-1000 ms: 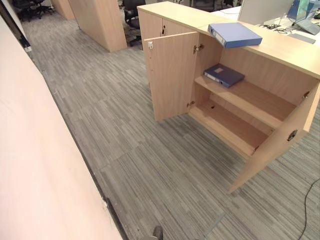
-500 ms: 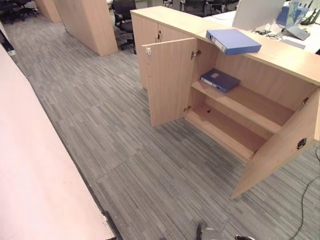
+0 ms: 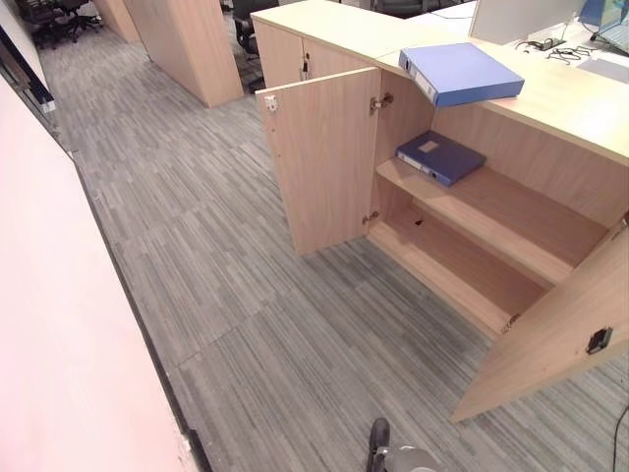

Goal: Put the empty folder in the office cabinet

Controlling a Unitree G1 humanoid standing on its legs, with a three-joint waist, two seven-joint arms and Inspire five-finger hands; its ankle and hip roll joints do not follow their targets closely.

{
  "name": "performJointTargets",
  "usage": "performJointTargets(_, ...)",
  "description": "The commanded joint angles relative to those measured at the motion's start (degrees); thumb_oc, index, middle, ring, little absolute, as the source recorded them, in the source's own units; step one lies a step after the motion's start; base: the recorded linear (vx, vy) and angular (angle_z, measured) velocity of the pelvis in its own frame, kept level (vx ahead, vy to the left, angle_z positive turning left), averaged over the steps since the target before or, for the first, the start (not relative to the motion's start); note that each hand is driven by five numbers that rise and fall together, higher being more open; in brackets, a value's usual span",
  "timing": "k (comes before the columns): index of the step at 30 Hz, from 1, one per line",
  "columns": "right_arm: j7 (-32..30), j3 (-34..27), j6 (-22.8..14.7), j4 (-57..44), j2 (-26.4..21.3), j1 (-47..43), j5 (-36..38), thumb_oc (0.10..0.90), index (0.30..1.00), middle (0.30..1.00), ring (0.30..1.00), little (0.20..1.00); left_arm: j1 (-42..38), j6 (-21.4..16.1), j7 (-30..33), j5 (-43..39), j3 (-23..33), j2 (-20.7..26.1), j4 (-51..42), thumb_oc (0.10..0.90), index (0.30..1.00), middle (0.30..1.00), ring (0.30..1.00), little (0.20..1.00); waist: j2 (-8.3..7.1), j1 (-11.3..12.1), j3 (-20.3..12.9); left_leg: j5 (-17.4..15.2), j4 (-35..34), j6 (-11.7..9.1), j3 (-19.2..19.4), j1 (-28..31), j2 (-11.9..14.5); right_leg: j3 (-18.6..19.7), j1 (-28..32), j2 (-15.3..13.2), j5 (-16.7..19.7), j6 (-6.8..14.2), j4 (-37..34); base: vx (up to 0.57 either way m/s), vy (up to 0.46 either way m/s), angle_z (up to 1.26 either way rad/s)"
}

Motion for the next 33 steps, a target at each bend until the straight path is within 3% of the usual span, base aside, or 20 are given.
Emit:
performJointTargets(1, -1.1, 1.5, -0.7, 2.1, 0.1, -0.9, 1.0, 0.8, 0.9, 0.9, 0.9, 0.9, -3.6, -1.7, 1.0, -2.1, -1.5, 2.2, -1.8, 0.8, 0.9, 0.9, 0.9, 0.9, -1.35, -1.5, -1.1, -1.4, -0.5, 2.9, -0.7, 0.6, -2.3, 3.3, -2.8, -2.1, -0.4, 5.1, 0.2, 0.16, -0.163, 0.17)
performJointTargets(3, -1.3, 3.2, -1.0, 1.9, 0.2, -1.1, 0.2, 0.8, 0.9, 0.9, 0.9, 0.9, -5.6, -2.2, 0.9, -0.6, -5.1, 1.6, -5.0, 0.8, 0.9, 0.9, 0.9, 0.9, -1.81, -1.8, -1.7, 2.6, 3.2, 1.5, -0.4, -0.8, -0.1, 3.5, -1.5, 0.3, -1.8, 3.6, -1.0, 0.27, -0.275, 0.26)
performJointTargets(6, -1.3, 4.2, -1.6, 1.2, 1.0, -1.3, 0.6, 0.8, 0.9, 0.9, 0.9, 0.9, -6.0, -2.0, 0.2, -0.3, -6.3, 1.5, -6.4, 0.8, 0.9, 0.9, 0.9, 0.9, -3.08, -1.3, -1.4, 5.9, 13.0, 1.8, 1.0, -3.5, 0.8, 5.2, 2.4, 2.8, -3.4, 1.7, -3.0, 0.19, -0.216, 0.03)
performJointTargets(7, -1.3, 4.4, -1.6, 1.1, 1.3, -1.4, 0.8, 0.8, 0.9, 0.9, 0.9, 0.9, -5.9, -1.8, 0.0, -0.3, -6.3, 1.6, -6.7, 0.8, 0.9, 0.9, 0.9, 0.9, -3.93, -1.1, -1.2, 7.9, 19.0, 2.4, 0.9, -5.8, 0.7, 5.8, 3.9, 3.1, -3.9, 0.9, -3.6, 0.25, -0.309, -0.38)
performJointTargets(8, -1.3, 4.8, -1.5, 0.9, 1.7, -1.5, 1.0, 0.8, 0.9, 0.9, 0.9, 0.9, -5.8, -1.6, -0.3, -0.5, -6.2, 1.5, -7.1, 0.8, 0.9, 0.9, 0.9, 0.9, -5.32, 0.2, 0.2, 10.7, 31.0, 3.8, 0.4, -10.0, 0.3, 6.8, 7.0, 3.6, -4.9, -0.6, -4.2, 0.17, -0.221, -0.44)
performJointTargets(13, -1.4, 4.8, -1.3, 0.9, 1.2, -1.7, 0.5, 0.8, 0.9, 0.9, 0.9, 0.9, -5.6, -1.8, -0.3, -0.9, -6.1, 1.4, -7.1, 0.8, 0.9, 0.9, 0.9, 0.9, -6.04, 1.7, 1.4, 9.3, 39.1, 5.6, 1.4, -16.6, -1.2, 7.9, 9.5, 3.2, -5.7, -1.3, -4.1, 0.11, -0.081, -0.47)
performJointTargets(14, -1.4, 4.6, -1.0, 1.5, 1.1, -1.8, 0.3, 0.8, 0.9, 0.9, 0.9, 0.9, -5.6, -1.9, -0.1, -1.6, -5.7, 1.2, -6.8, 0.8, 0.9, 0.9, 0.9, 0.9, -6.77, 2.8, 1.9, 5.1, 35.2, 6.5, 3.6, -22.3, -2.6, 8.5, 11.6, 1.8, -6.1, -0.6, -4.5, 0.16, 0.042, -0.17)
performJointTargets(16, -1.3, 4.5, -0.9, 1.8, 1.1, -1.8, 0.2, 0.8, 0.9, 0.9, 0.9, 0.9, -5.6, -1.9, -0.1, -1.6, -5.7, 1.2, -6.7, 0.8, 0.9, 0.9, 0.9, 0.9, -6.8, 3.0, 2.0, 4.7, 32.0, 6.4, 4.1, -23.2, -2.9, 8.8, 12.2, 1.4, -6.3, -0.3, -4.6, 0.17, 0.07, -0.13)
performJointTargets(17, -1.4, 4.0, -0.9, 2.4, 0.8, -1.6, 0.0, 0.8, 0.9, 0.9, 0.9, 0.9, -5.4, -2.0, 0.3, -1.9, -5.6, 1.2, -6.4, 0.8, 0.9, 0.9, 0.9, 0.9, -6.64, 3.5, 2.3, 4.9, 23.1, 5.6, 4.0, -24.8, -3.5, 9.5, 13.3, 0.8, -6.8, 0.5, -4.9, 0.21, 0.143, -0.19)
performJointTargets(19, -1.5, 3.3, -1.0, 3.2, 0.4, -0.8, -0.6, 0.8, 0.9, 0.9, 0.9, 0.9, -5.4, -2.4, 0.9, -3.5, -5.1, 1.1, -6.9, 0.8, 0.9, 0.9, 0.9, 0.9, -5.11, 4.1, 2.4, 11.4, 7.2, 3.3, 0.1, -25.2, -2.5, 10.3, 15.8, 1.1, -7.8, 1.3, -5.8, 0.34, 0.201, -0.42)
performJointTargets(20, -1.6, 2.8, -0.6, 4.3, 0.2, 0.1, -1.5, 0.8, 0.9, 0.9, 0.9, 0.9, -5.9, -2.9, 1.3, -4.8, -5.0, 0.9, -7.2, 0.8, 0.9, 0.9, 0.9, 0.9, -4.16, 4.4, 2.4, 14.0, -1.4, 1.7, -4.3, -26.2, -1.0, 11.5, 17.4, 1.2, -9.1, 1.6, -6.0, 0.28, 0.137, -0.62)
performJointTargets(23, -1.2, 1.6, 0.0, 6.3, -0.2, 1.5, -3.0, 0.8, 0.9, 0.9, 0.9, 0.9, -6.3, -3.0, 1.5, -5.6, -4.6, 0.6, -6.5, 0.8, 0.9, 0.9, 0.9, 0.9, -3.72, 4.1, 2.3, 15.0, -4.6, 0.1, -6.6, -26.6, 0.3, 12.8, 18.7, 0.8, -10.2, 2.2, -6.3, 0.24, 0.153, -0.24)
performJointTargets(28, 0.4, 0.0, 1.5, 10.0, -0.3, 3.9, -5.9, 0.8, 0.9, 0.9, 0.9, 0.9, -5.6, -2.9, 1.0, -5.0, -4.1, 0.3, -5.2, 0.8, 0.9, 0.9, 0.9, 0.9, -2.42, 4.0, 0.1, 15.7, -4.7, -0.6, -4.8, -23.8, 1.2, 14.1, 20.2, -1.5, -10.8, 4.0, -6.8, 0.26, 0.257, -0.49)
performJointTargets(30, 1.0, -0.4, 2.1, 11.4, 0.2, 4.5, -7.0, 0.8, 0.9, 0.9, 0.9, 0.9, -5.4, -2.9, 0.7, -3.5, -5.0, 0.5, -4.5, 0.8, 0.9, 0.9, 0.9, 0.9, -2.52, 3.8, -0.5, 13.8, -1.0, 0.6, -3.7, -24.1, -0.7, 14.5, 19.8, -5.3, -10.7, 5.7, -5.0, 0.31, 0.439, -0.37)
performJointTargets(33, 1.4, -0.7, 2.1, 11.2, 0.1, 4.2, -6.7, 0.8, 0.9, 0.9, 0.9, 0.9, -5.5, -2.6, 0.2, -2.2, -5.5, 1.4, -4.4, 0.8, 0.9, 0.9, 0.9, 0.9, -3.25, 3.8, -1.0, 9.5, 4.2, 2.8, -1.6, -25.6, -3.4, 14.8, 17.7, -8.8, -9.5, 7.3, -2.6, 0.2, 0.351, -0.32)
